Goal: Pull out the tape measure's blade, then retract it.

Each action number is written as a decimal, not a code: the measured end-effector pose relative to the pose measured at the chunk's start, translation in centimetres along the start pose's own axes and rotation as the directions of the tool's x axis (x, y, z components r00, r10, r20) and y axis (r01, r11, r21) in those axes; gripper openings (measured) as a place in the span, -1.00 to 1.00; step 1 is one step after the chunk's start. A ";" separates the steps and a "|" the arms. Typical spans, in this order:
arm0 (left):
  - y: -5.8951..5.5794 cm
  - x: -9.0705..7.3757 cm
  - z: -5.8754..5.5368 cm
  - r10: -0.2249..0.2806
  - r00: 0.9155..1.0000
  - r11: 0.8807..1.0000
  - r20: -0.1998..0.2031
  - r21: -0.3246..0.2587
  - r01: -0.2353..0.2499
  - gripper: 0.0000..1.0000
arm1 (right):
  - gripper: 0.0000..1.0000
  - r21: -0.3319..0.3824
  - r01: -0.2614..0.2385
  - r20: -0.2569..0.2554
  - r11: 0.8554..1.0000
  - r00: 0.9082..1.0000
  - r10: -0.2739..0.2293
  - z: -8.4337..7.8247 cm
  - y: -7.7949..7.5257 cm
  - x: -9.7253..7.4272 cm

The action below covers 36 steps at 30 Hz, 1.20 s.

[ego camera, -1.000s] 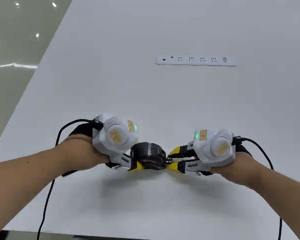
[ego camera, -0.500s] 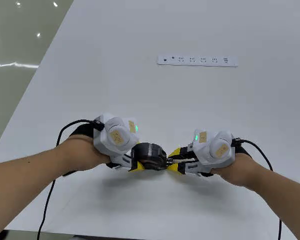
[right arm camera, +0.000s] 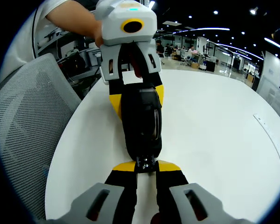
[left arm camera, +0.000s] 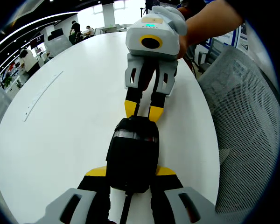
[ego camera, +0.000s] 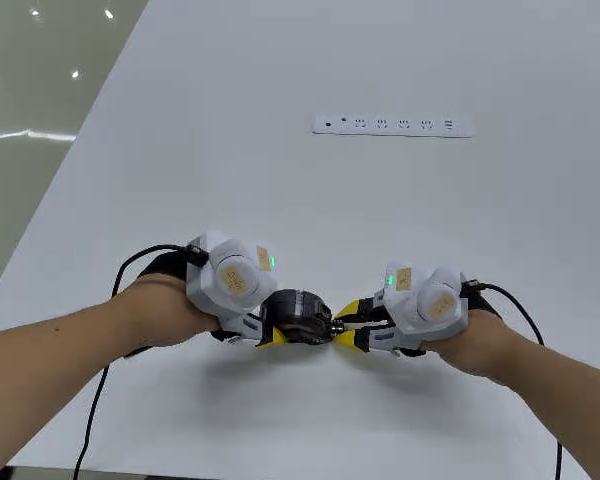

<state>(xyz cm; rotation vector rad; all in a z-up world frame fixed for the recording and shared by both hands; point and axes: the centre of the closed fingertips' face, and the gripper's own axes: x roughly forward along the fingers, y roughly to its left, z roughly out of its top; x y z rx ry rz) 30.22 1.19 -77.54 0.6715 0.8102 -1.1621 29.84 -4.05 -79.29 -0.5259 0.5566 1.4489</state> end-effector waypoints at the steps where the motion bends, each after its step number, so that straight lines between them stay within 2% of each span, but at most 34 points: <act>1: 0.0 0.0 0.0 -0.001 1.000 1.000 0.000 -0.001 0.001 -0.41 | -0.80 0.001 -0.001 0.000 1.000 1.000 0.001 0.0 0.0 0.0; 5: 0.0 0.0 0.0 -0.003 1.000 1.000 0.002 -0.002 0.003 -0.41 | -0.80 0.021 -0.006 -0.003 1.000 1.000 0.006 -0.1 0.0 -0.1; 18: 0.0 0.0 -0.1 -0.002 1.000 1.000 -0.005 0.002 0.002 -0.41 | -0.80 0.020 -0.006 -0.006 1.000 1.000 0.006 -0.1 0.1 -0.2; 19: 0.0 0.0 0.0 -0.002 1.000 1.000 -0.006 0.004 0.002 -0.41 | -0.80 0.031 -0.002 -0.007 1.000 1.000 0.002 -0.6 0.0 -0.7; 26: 0.0 0.1 -0.1 -0.003 1.000 1.000 -0.007 0.006 0.003 -0.41 | -0.80 0.013 -0.001 -0.019 1.000 1.000 0.001 -0.7 0.0 -0.8; 36: 0.0 0.1 -0.1 -0.006 1.000 1.000 -0.005 0.002 0.006 -0.41 | -0.80 0.017 0.010 -0.036 1.000 0.999 -0.009 -1.8 -0.1 -2.1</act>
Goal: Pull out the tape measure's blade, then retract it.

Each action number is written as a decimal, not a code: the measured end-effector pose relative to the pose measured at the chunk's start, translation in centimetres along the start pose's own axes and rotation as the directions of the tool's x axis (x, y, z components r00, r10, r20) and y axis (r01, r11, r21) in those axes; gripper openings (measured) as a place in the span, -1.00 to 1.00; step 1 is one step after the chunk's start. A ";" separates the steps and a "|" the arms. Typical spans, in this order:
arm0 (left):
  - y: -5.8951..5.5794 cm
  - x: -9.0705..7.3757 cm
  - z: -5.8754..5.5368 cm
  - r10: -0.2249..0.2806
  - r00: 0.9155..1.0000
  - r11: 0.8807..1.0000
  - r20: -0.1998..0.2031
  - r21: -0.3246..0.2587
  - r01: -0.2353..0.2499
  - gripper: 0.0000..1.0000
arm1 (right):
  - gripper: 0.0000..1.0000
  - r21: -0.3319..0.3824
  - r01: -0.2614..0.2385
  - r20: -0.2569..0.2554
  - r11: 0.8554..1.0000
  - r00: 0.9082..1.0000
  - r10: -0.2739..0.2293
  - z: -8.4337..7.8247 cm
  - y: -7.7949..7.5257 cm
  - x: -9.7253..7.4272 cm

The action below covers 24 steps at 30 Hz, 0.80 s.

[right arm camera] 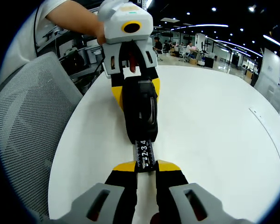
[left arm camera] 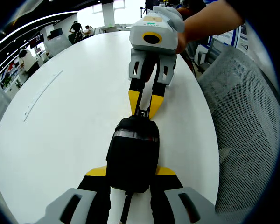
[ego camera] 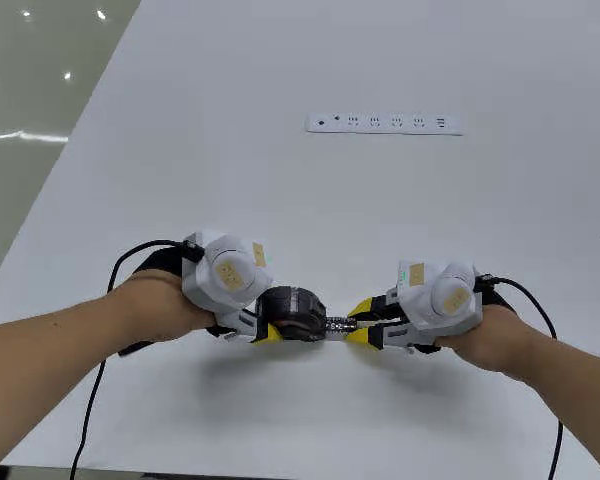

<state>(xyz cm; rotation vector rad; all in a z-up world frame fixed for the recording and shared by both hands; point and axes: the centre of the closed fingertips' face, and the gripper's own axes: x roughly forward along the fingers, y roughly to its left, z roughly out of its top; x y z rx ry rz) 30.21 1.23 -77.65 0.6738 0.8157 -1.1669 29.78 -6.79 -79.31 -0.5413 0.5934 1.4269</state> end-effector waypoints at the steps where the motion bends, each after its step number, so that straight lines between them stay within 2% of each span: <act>1: 0.0 0.0 0.0 0.000 1.000 1.000 0.000 0.001 0.000 -0.41 | -0.80 0.001 0.000 0.000 1.000 1.000 0.000 0.0 0.0 -0.1; 24: 0.0 -0.1 -0.1 0.001 1.000 1.000 -0.004 -0.001 -0.001 -0.41 | -0.80 0.005 0.027 -0.014 1.000 1.000 -0.027 -1.5 -0.3 -2.1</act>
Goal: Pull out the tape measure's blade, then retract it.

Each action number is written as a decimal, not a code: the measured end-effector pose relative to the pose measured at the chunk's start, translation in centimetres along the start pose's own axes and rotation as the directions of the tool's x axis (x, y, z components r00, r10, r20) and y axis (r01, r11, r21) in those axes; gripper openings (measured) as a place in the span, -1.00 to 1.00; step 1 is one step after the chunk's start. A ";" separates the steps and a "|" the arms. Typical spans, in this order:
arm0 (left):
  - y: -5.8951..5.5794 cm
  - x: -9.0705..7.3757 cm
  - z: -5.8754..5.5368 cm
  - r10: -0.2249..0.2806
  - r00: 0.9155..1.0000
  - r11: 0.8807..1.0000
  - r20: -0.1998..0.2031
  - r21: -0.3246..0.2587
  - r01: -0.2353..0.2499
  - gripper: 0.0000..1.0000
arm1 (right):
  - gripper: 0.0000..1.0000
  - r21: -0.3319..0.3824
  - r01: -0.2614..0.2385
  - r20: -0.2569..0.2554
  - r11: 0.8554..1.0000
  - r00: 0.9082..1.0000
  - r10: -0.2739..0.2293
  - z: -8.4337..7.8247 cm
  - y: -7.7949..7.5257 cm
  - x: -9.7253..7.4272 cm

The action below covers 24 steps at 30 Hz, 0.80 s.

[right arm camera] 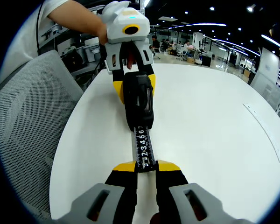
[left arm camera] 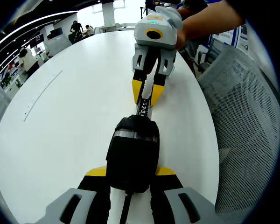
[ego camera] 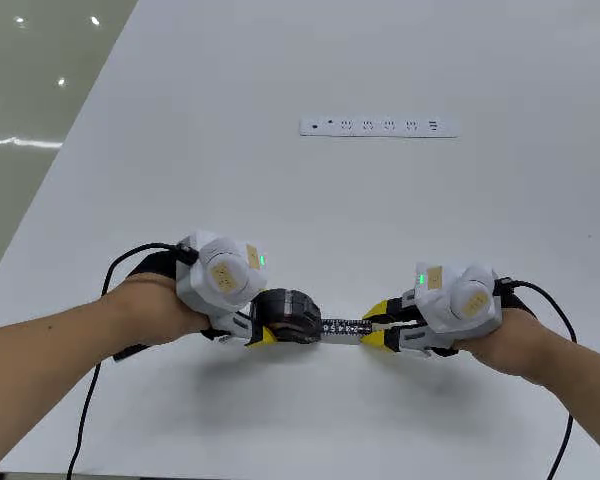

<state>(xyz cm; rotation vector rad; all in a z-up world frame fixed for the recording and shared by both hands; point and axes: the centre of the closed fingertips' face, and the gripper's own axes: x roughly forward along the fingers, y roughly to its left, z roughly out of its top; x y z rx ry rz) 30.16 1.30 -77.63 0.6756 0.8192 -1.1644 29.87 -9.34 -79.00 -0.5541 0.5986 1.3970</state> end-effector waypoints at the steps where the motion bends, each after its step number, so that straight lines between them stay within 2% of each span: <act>1: 0.0 0.0 0.0 0.000 1.000 1.000 0.000 0.000 0.000 -0.41 | -0.80 -0.001 0.000 -0.001 1.000 1.000 0.000 0.0 0.0 -0.1; 24: 0.0 0.0 -0.1 -0.003 1.000 1.000 -0.005 -0.003 0.003 -0.41 | -0.81 -0.009 0.015 -0.028 1.000 0.999 -0.016 -1.6 -0.3 -2.1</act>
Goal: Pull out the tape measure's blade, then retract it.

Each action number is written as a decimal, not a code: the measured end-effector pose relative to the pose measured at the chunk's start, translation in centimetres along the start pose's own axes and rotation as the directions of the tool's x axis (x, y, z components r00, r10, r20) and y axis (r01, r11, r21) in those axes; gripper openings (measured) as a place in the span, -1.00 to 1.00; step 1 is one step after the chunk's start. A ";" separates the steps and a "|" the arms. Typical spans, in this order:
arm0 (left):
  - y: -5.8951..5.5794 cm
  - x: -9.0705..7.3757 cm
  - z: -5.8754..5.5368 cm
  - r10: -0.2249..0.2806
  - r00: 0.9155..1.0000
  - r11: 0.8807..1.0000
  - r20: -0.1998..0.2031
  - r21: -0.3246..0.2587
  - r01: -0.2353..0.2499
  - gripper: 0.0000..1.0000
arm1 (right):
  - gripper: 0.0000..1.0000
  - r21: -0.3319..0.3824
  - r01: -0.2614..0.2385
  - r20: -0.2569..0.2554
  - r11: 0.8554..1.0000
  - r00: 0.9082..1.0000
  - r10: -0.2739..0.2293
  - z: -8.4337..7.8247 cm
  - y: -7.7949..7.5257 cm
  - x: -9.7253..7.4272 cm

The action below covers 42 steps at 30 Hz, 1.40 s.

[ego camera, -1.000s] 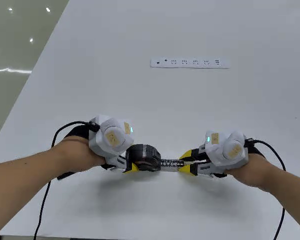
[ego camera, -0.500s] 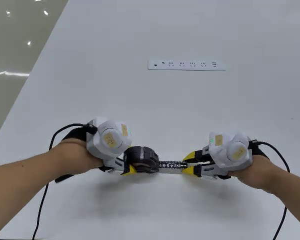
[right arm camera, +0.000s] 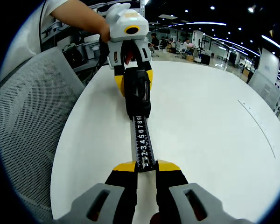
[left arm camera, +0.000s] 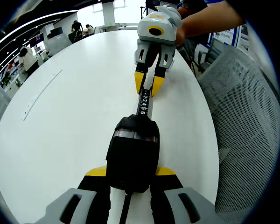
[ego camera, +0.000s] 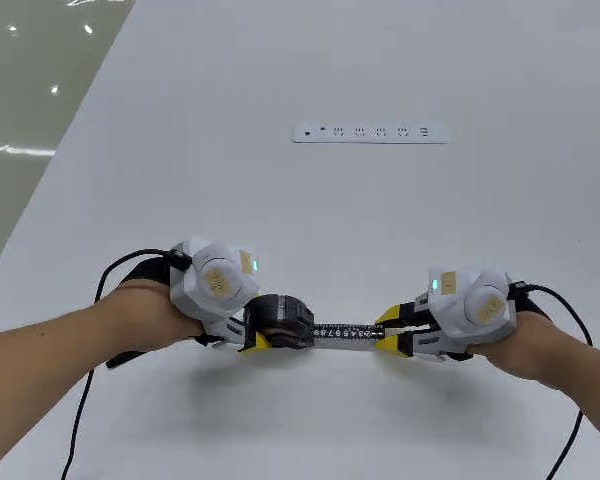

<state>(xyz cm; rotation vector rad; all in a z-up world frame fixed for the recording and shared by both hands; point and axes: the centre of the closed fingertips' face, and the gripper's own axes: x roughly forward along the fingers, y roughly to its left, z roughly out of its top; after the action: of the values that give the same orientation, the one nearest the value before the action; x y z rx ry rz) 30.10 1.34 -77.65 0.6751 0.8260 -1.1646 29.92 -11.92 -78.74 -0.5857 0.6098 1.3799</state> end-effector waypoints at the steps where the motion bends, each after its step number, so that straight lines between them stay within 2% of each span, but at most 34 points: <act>1: 0.0 0.0 0.0 0.000 1.000 1.000 0.000 -0.001 0.000 -0.41 | -0.81 0.001 0.000 -0.001 1.000 1.000 0.000 0.0 0.0 0.0; 42: 0.0 0.0 0.0 -0.004 1.000 1.000 0.000 -0.002 0.004 -0.41 | -0.81 0.017 0.019 -0.032 1.000 0.999 -0.019 -2.4 -0.4 -2.4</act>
<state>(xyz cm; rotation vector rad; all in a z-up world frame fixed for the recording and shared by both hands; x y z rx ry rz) 30.06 1.36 -77.66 0.6722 0.8293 -1.1669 29.98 -15.31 -78.75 -0.5988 0.6399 1.3484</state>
